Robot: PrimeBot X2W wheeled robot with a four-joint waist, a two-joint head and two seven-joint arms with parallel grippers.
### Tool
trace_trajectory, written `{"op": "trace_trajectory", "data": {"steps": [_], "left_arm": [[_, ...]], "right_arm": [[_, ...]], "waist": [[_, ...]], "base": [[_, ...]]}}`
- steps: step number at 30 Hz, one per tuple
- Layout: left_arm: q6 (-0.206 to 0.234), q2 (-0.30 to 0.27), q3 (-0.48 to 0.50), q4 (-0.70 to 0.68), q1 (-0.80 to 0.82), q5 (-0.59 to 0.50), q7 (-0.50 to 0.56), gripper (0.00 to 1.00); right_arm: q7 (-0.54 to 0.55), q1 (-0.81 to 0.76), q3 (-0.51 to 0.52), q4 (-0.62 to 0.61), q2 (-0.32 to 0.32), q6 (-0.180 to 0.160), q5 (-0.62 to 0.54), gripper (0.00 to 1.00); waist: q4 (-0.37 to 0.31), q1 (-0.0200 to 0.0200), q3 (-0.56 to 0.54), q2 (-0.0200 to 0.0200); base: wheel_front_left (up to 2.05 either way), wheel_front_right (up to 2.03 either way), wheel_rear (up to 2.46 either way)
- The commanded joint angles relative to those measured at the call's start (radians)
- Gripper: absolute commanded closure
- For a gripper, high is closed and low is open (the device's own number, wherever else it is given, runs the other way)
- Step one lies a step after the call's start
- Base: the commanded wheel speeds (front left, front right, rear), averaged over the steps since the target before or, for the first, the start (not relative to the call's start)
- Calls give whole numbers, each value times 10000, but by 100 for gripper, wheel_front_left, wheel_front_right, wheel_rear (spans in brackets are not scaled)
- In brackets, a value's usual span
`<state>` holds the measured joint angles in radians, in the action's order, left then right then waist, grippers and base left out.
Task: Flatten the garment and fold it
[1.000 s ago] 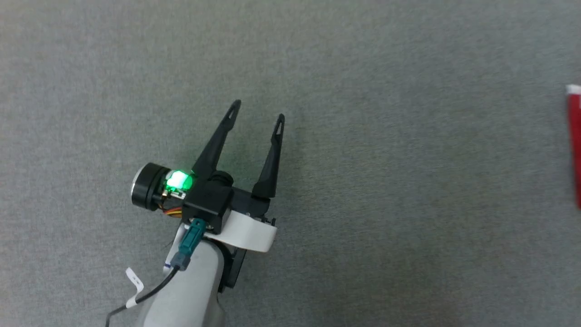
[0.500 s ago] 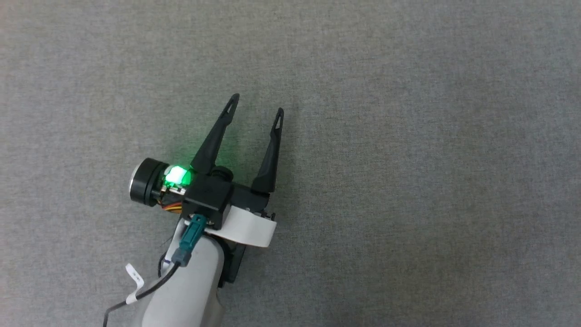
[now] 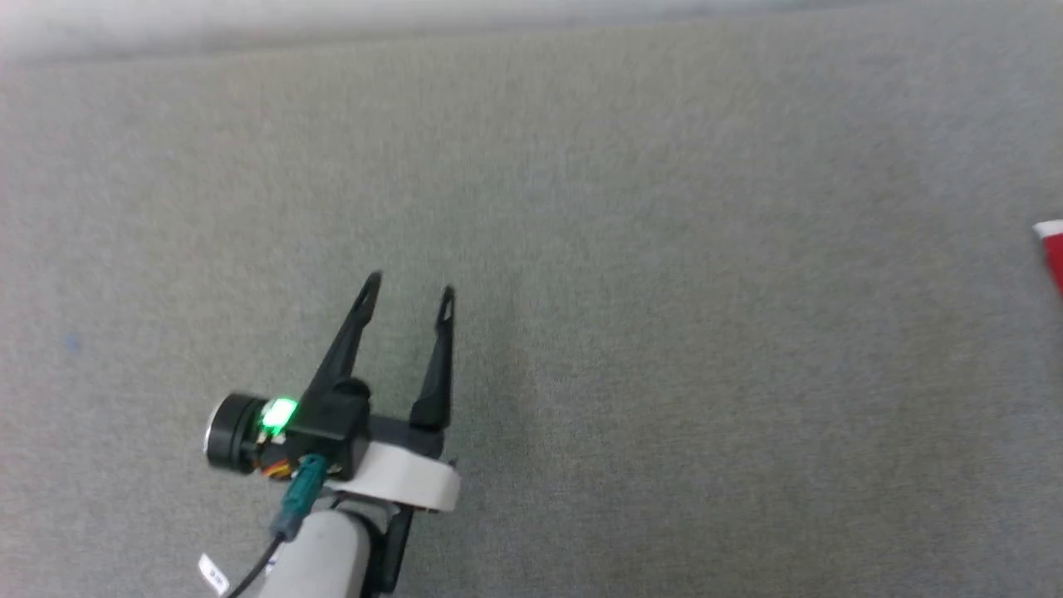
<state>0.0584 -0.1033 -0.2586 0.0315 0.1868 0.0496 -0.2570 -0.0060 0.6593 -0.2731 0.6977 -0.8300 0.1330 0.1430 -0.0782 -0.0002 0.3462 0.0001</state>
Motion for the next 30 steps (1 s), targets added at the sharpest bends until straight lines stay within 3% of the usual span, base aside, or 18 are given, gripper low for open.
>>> {"op": "trace_trajectory", "data": {"steps": [1,10,21,26,30], "left_arm": [[62,-85,188,-29,-281,128,-47,0],[134,-37,1021,-169,-1242,536,-47,0],[318,91,1353,135,-2020,375,-47,0],[442,192,1459,119,-2298,416,-47,0],[403,243,1462,229,-2446,446,-47,0]], "right_arm": [[-142,212,-1,-376,225,-23,140,0],[-975,-608,1193,-2737,1936,-23,760,0],[-1808,-3729,3286,-5288,5449,-23,629,0],[-2092,-5296,3496,-5989,6756,-23,270,0],[-2252,-6241,3362,-6153,7283,-23,142,0]], "waist": [[-342,2,-1945,-1],[-58,2,-3052,-1],[376,2,-3540,-1],[531,2,-3609,-1],[652,2,-3640,-1]], "base": [[0,0,0],[0,0,0],[0,0,0],[0,0,0],[0,0,0]]}}
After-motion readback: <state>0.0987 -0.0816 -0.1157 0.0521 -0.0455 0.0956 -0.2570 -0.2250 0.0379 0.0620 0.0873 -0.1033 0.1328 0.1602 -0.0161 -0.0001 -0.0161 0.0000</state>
